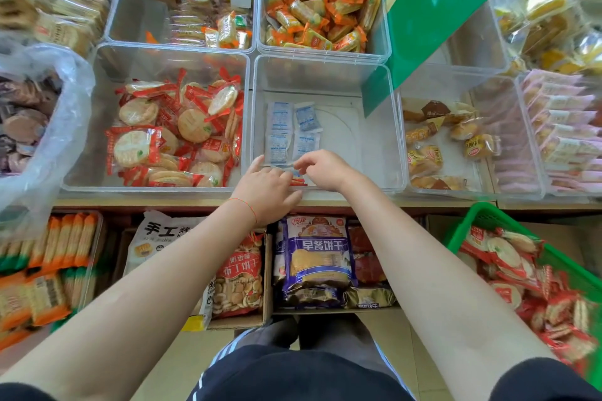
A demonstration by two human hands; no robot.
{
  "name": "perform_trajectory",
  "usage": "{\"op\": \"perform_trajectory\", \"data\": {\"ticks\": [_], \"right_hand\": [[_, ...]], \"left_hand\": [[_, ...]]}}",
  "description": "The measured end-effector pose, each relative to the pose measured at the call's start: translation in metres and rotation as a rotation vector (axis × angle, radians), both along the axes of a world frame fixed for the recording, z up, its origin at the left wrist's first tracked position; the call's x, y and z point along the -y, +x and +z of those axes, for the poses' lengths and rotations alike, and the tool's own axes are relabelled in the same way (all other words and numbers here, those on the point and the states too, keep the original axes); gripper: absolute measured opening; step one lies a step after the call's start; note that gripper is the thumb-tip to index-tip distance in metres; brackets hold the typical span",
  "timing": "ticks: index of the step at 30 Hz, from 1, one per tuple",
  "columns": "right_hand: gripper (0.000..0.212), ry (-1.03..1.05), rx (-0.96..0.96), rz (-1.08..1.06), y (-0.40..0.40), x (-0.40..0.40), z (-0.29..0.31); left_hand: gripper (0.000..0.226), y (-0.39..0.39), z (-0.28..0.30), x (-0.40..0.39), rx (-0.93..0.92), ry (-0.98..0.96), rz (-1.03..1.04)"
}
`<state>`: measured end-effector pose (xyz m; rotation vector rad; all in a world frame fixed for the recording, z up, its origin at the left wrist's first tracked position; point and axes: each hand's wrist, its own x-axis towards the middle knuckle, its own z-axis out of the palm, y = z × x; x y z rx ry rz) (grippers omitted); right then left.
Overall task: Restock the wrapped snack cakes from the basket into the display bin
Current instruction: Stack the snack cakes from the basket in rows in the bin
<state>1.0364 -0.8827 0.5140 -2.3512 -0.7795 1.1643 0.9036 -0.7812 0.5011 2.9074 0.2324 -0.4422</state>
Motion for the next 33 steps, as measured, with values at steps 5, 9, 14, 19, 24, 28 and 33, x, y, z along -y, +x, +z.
{"op": "perform_trajectory", "data": {"ticks": [5, 9, 14, 19, 24, 28, 33], "right_hand": [[0.036, 0.045, 0.057, -0.088, 0.005, 0.023, -0.002], [0.032, 0.069, 0.075, -0.13, 0.005, 0.035, -0.005], [0.03, 0.232, 0.245, -0.26, 0.004, 0.046, 0.011], [0.025, 0.428, 0.539, -0.593, 0.008, 0.102, 0.038], [0.023, 0.295, 0.539, -0.888, 0.015, 0.221, 0.025], [0.018, -0.063, 0.372, -1.007, 0.017, 0.329, -0.021], [0.024, -0.236, 0.177, -1.031, 0.008, 0.425, -0.079]], "left_hand": [[0.058, 0.005, 0.002, -0.002, 0.033, 0.03, 0.017], [0.059, 0.008, 0.004, 0.001, 0.038, -0.008, 0.042], [0.044, 0.014, 0.018, 0.012, 0.201, -0.097, 0.128], [0.03, 0.044, 0.048, 0.075, 0.424, -0.181, 0.146], [0.026, 0.102, 0.04, 0.174, -0.077, -0.434, -0.022], [0.023, 0.13, 0.013, 0.265, -0.374, -0.652, -0.031], [0.026, 0.148, -0.033, 0.359, -0.47, -0.801, 0.113]]}}
